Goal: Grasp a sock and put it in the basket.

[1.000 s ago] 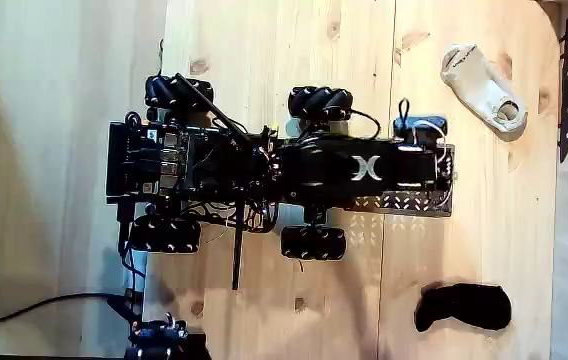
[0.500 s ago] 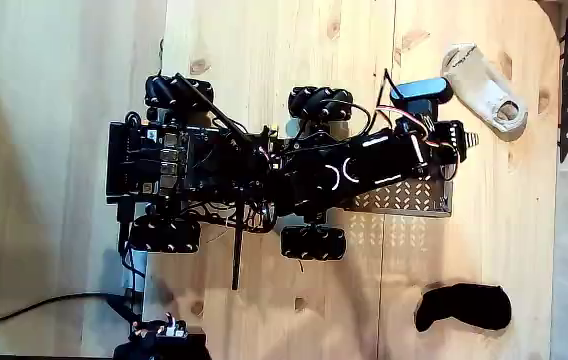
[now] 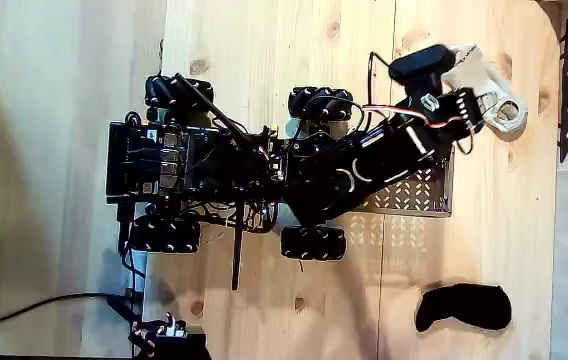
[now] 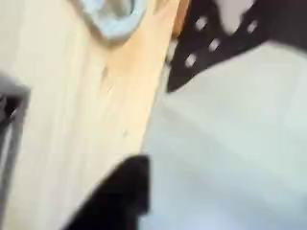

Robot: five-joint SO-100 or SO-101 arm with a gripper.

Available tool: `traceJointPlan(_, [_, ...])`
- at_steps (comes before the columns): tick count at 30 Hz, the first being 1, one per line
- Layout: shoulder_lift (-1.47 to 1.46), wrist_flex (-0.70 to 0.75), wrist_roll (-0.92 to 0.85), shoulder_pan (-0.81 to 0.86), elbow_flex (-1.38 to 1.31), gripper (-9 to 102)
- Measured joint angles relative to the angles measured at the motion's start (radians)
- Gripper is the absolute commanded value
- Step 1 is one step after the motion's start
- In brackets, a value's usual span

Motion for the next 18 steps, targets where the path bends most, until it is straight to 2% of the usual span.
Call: traceJointPlan(18, [-0.098, 0.005, 0.110, -0.179, -0.233, 25])
